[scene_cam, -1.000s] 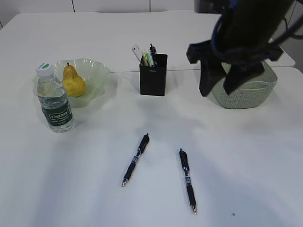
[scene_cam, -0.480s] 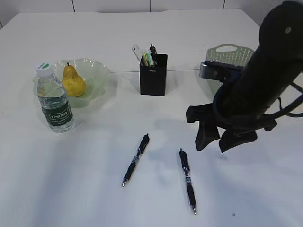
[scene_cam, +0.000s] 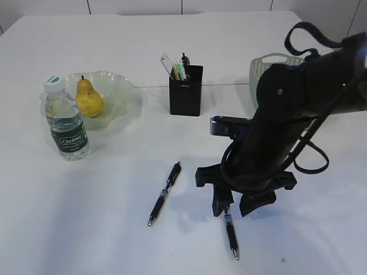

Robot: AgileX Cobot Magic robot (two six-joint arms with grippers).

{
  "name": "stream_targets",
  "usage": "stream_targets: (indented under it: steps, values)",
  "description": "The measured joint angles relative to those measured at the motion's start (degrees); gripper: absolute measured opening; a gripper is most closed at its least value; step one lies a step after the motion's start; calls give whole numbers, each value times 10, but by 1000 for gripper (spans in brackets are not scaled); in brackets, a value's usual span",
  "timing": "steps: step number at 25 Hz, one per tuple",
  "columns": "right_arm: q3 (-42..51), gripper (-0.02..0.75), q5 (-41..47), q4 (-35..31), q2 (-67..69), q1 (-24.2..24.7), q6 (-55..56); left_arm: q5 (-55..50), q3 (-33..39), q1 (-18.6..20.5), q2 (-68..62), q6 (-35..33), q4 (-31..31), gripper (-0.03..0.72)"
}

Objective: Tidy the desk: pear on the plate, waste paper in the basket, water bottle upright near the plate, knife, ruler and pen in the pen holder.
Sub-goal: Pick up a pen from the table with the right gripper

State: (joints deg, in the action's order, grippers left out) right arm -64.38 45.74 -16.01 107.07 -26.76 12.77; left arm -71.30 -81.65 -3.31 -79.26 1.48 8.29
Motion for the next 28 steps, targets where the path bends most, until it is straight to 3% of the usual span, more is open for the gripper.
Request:
stream_targets:
  steps: [28]
  values:
    - [-55, 419, 5, 38, 72, -7, 16, 0, 0, 0, 0, 0, -7, 237]
